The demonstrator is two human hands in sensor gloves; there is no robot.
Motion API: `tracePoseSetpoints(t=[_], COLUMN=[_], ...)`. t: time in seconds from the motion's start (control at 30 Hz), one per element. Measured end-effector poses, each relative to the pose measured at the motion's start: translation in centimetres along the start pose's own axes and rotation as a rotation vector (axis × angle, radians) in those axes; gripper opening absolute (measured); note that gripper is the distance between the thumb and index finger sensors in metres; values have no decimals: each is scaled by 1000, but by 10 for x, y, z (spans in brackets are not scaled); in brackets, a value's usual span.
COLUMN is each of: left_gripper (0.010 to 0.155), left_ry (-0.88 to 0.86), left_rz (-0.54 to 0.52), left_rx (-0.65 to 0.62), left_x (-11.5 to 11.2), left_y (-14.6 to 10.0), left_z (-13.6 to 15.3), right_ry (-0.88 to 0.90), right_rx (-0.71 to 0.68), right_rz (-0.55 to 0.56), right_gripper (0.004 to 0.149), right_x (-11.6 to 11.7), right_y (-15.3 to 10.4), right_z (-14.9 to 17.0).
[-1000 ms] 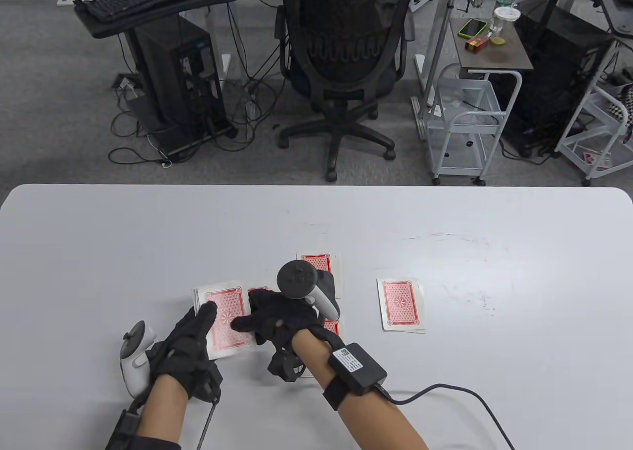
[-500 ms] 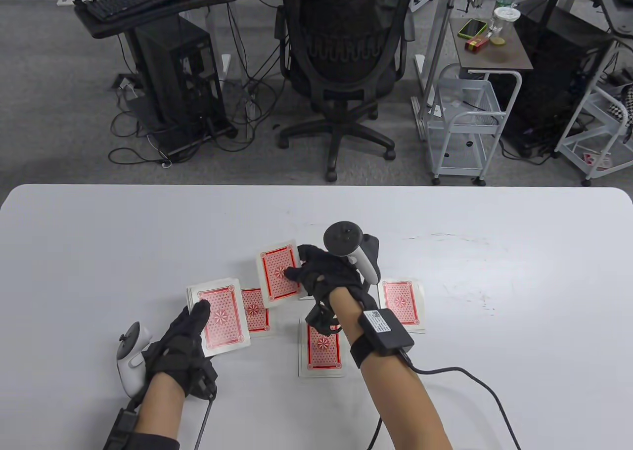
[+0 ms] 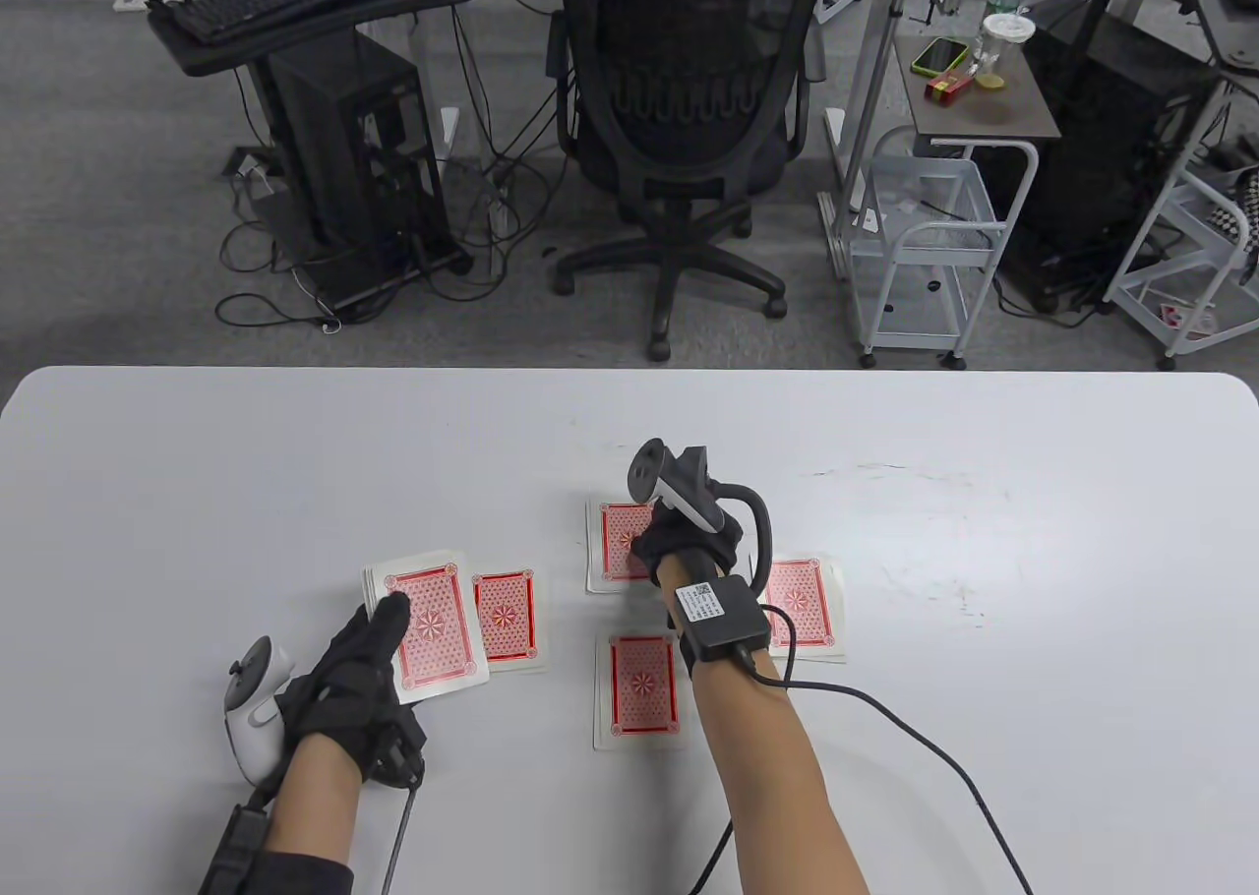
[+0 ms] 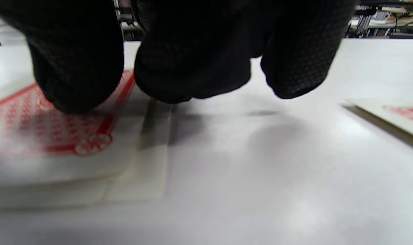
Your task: Four-player card dealing with fan arrangement
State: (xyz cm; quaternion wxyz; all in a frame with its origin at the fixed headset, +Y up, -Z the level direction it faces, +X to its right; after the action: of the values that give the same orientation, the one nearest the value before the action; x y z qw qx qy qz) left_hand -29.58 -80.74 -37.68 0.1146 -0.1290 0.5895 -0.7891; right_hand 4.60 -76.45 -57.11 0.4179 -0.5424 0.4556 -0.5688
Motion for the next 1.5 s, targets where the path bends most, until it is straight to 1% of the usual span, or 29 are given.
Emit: tracePoseSetpoints(t=[0.07,0.1,0.17,0.27,0.33,0.4,0.47,0.5,0.53,0.57,0.6,0.63,0.7,0.77,0.93,1.03,1.13,1.2,1.23,1.27,1.33,1.43,1.5], left_gripper=[50,50,50,50,50,50,50,50,50,50,50,50,50,50,50,50,50,50,50,50,50,50,50], left_ry=[-1,1,4,2,2,4,6,5,4,9,16,27,29,32,-28,-11,0,-7,-8,-12,-15,-14,-11], left_rz=[-1,-1,1,5,7,12,19,22,29,32,33,9,12,9,81,98,88,82,81,80,79,76,74], left_rx=[-3,-5,-10,-18,-21,-19,-22,-24,-26,-30,-32,-33,-35,-54,-56,-54,-51,-48,-48,-49,-49,-44,-40], left_x=[0,0,-2,-4,-7,-9,-12,-14,-16,-17,-18,-16,-17,-20,-32,-35,-33,-31,-31,-30,-29,-29,-29], left_y=[0,0,0,0,-1,-2,-3,-3,-3,-4,-4,-6,-7,-9,-7,-7,-7,-7,-7,-7,-7,-7,-8], left_z=[0,0,0,0,1,2,3,3,4,4,4,4,3,3,4,5,5,5,5,5,4,4,4], right_ry=[7,35,154,356,504,642,698,703,706,725,760,787,797,864,1023,1046,983,906,886,865,824,710,653], right_rx=[-14,-37,-112,-234,-372,-510,-573,-592,-604,-595,-576,-537,-531,-500,-517,-509,-474,-418,-399,-352,-279,-110,-18], right_rz=[1,18,31,0,-52,-109,-143,-147,-149,-130,-97,-54,-29,-22,-150,-144,-120,-93,-81,-56,-23,14,16], right_gripper=[78,77,74,68,66,66,72,74,74,69,64,63,63,61,61,63,67,69,69,69,70,70,70], right_x=[-8,-14,-25,-31,-27,-16,-5,0,5,9,10,10,9,8,8,1,-10,-21,-24,-29,-35,-33,-24], right_y=[-8,-13,-28,-53,-74,-95,-112,-119,-124,-128,-130,-130,-129,-126,-120,-117,-113,-110,-109,-109,-107,-104,-100], right_z=[-1,-3,-14,-38,-64,-89,-106,-113,-119,-121,-120,-117,-112,-103,-81,-57,-21,16,28,49,79,131,155])
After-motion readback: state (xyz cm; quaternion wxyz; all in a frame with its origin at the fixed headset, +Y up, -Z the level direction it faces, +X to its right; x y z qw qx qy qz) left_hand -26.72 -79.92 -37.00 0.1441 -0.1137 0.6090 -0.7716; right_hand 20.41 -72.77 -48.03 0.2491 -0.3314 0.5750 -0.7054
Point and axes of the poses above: the tracker on the back of each hand, its own z axis roughly to the little-finger side, its own y axis roughly from the wrist to the fingertips, x = y × z, the point moved 4 cm from there along y, roughly from the wrist to the fingertips, and after that the axes turned 6 degrees about -x, right-handed, at the moved point
